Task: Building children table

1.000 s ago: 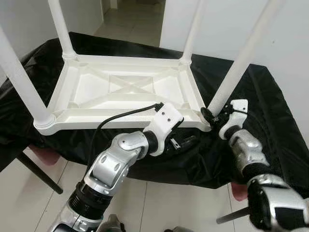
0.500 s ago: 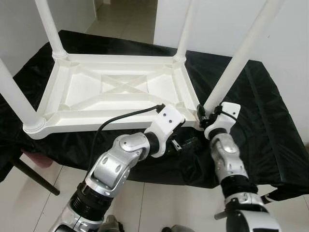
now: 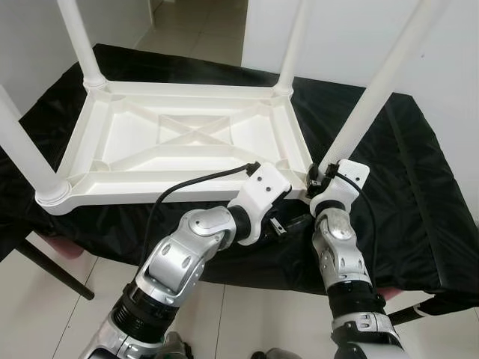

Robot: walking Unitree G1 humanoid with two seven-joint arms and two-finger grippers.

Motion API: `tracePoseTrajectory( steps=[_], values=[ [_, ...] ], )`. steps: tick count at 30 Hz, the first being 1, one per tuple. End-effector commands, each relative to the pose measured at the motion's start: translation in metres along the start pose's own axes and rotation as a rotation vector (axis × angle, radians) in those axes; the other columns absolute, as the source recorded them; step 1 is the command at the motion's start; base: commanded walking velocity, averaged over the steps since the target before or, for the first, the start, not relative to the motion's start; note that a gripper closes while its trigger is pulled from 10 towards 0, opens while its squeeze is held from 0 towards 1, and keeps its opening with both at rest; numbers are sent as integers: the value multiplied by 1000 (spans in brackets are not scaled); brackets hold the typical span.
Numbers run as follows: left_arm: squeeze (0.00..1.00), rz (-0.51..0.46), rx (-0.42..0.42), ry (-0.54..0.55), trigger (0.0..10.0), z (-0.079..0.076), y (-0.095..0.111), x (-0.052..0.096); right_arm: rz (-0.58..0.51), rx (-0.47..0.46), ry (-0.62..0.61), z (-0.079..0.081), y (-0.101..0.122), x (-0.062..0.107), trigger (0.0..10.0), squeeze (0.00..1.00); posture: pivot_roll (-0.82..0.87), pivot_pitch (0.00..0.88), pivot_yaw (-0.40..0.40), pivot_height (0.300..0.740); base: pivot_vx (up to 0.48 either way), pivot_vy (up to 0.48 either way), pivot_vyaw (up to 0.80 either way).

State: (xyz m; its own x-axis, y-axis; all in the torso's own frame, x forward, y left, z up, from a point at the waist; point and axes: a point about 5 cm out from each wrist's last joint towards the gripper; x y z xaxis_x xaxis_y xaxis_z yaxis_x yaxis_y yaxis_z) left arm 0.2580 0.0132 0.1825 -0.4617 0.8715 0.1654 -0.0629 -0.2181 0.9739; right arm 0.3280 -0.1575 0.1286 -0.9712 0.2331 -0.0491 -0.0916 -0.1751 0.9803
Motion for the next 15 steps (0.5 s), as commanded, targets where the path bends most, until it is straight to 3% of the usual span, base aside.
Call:
tracePoseTrajectory(
  steps=[1,13,14,15],
  values=[
    [0,7,-1,20,10000,-2,-1,0,39,3,-16,-5,-7,4,10000,1000,56,9,-65,740,0,0,0],
    [0,9,-1,22,10000,-1,-2,1,29,22,19,-17,-2,0,10000,1000,53,1,-69,740,0,0,0],
    [0,9,-2,22,10000,-1,-2,1,28,22,50,-22,0,-3,10000,0,53,0,-69,740,0,0,0],
    [0,9,-2,22,10000,-1,-2,1,28,22,50,-22,0,-3,10000,0,53,0,-69,740,0,0,0]
  ],
)
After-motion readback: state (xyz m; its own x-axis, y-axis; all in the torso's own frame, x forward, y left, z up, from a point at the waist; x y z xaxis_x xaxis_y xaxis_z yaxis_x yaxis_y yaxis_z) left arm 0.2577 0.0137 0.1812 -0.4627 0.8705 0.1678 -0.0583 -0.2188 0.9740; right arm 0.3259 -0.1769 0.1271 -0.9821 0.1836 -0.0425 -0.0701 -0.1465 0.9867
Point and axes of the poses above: a point about 5 cm out from each wrist's last joint towards the gripper, its own x axis pointing back from the gripper into the wrist, its own y axis along the axis of the wrist's last joint, z = x × y, and after that the axes turned 5 degrees about -x, right-handed
